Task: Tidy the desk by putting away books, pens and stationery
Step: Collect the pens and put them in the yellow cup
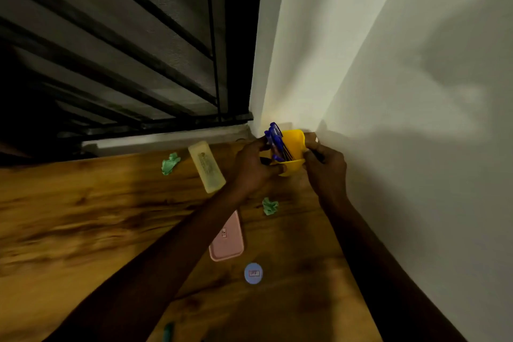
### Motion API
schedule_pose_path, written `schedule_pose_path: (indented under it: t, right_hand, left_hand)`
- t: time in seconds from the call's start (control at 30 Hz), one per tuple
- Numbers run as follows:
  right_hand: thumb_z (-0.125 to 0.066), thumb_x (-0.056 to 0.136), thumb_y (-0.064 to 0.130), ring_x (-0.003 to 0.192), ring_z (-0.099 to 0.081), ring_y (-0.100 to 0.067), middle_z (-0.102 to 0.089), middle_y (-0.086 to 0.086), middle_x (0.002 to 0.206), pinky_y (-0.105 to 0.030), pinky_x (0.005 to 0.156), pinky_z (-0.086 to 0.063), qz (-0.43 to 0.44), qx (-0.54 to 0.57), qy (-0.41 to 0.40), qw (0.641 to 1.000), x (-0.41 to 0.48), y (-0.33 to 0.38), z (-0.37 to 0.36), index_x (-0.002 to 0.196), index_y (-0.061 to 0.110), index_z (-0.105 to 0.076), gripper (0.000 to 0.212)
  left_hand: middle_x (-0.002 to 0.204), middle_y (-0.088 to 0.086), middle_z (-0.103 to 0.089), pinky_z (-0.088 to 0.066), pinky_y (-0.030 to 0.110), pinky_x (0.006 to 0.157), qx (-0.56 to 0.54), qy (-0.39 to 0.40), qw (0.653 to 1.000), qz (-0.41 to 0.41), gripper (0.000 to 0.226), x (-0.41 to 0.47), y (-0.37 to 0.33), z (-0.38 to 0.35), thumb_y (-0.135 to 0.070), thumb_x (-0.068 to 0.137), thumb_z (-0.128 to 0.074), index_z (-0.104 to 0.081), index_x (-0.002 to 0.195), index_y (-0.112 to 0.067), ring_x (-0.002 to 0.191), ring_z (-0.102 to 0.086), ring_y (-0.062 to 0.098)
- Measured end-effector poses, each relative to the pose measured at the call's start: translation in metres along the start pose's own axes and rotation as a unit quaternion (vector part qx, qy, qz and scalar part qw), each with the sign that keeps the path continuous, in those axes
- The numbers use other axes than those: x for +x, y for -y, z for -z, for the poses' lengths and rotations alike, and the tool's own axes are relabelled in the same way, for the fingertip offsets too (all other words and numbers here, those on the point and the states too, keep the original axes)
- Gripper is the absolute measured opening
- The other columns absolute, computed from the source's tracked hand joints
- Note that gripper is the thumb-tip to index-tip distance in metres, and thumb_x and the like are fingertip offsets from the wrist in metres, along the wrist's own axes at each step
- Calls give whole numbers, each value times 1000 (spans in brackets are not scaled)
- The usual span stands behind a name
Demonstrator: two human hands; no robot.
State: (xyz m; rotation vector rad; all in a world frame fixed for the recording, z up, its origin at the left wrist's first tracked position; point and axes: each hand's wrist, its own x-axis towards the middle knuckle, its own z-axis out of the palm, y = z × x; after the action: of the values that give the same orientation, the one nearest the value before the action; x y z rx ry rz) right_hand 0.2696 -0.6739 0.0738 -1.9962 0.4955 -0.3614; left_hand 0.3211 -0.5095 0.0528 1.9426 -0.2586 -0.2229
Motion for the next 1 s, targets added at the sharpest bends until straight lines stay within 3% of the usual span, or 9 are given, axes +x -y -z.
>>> schedule_pose_path:
  t: [0.1, 0.17, 0.4, 0.53, 0.63, 0.73, 0.83, 1.0]
  right_hand:
    - [-63, 93, 18, 84, -71, -19, -76, 1, 87, -46, 85, -59, -15, -4, -7, 1000, 20, -13, 2, 113, 25, -79, 27]
    - [-62, 95, 15, 86, -69, -15, -73, 4, 88, -41, 88, -58, -20, -4, -9, 1000, 32, -18, 4, 118, 18, -77, 28]
    - [-63, 95, 16, 93, -72, -17, -77, -1, 96, -45, 89, -59, -25, -6, 3, 1000, 49, -38, 0, 117, 20, -78, 27]
    - [-62, 96, 18, 94, -72, -18, -78, -4, 101, -44, 90, -59, -31, -2, -1, 1000, 52, -45, 0, 118, 20, -77, 27]
    - [-61, 97, 20, 93, -71, -18, -77, -3, 101, -43, 89, -58, -35, -16, 1, 999, 52, -47, -1, 119, 23, -76, 27]
    - [-61, 98, 29, 101, -71, -18, -76, -2, 110, -45, 94, -58, -43, -16, 5, 999, 53, -51, -4, 124, 23, -73, 30]
    - [-62, 98, 39, 113, -68, -20, -73, -6, 125, -44, 102, -54, -53, -31, 1, 998, 53, -51, -2, 134, 17, -67, 42]
    - [-62, 99, 39, 113, -67, -14, -72, 1, 123, -31, 98, -54, -34, -21, -36, 999, 24, -51, 12, 131, 19, -67, 38]
  left_hand:
    - [132, 7, -67, -39, -6, 67, 16, 3, 1000, 2, 70, 20, 0, -13, -15, 72, -91, -63, 135, -12, 99, -60, 6]
    - [132, 8, -67, -39, -6, 67, 20, 6, 1000, 2, 70, 31, 0, -21, -13, 72, -91, -63, 136, -12, 106, -63, 10]
    - [131, 7, -68, -45, -3, 69, 27, 4, 1000, 10, 70, 46, 10, -36, -11, 72, -90, -63, 137, -13, 116, -63, 13]
    - [134, 6, -66, -45, -3, 67, 30, 12, 999, 21, 72, 50, 12, -40, -14, 73, -90, -61, 138, -15, 106, -62, 8]
    - [135, 5, -66, -45, -3, 69, 33, 12, 999, 27, 74, 52, 15, -41, -15, 73, -90, -59, 140, -15, 112, -62, 10]
    - [137, 5, -64, -52, 7, 76, 28, 13, 999, 40, 87, 53, 19, -41, -14, 69, -92, -53, 146, -16, 121, -63, 17]
    - [137, 7, -61, -56, 28, 81, 20, 11, 998, 62, 100, 49, 17, -35, -10, 65, -94, -45, 152, -18, 110, -65, 23]
    - [137, 2, -59, -57, 28, 81, -2, -6, 998, 68, 94, 20, 7, -12, -12, 68, -93, -47, 150, -21, 105, -66, 19]
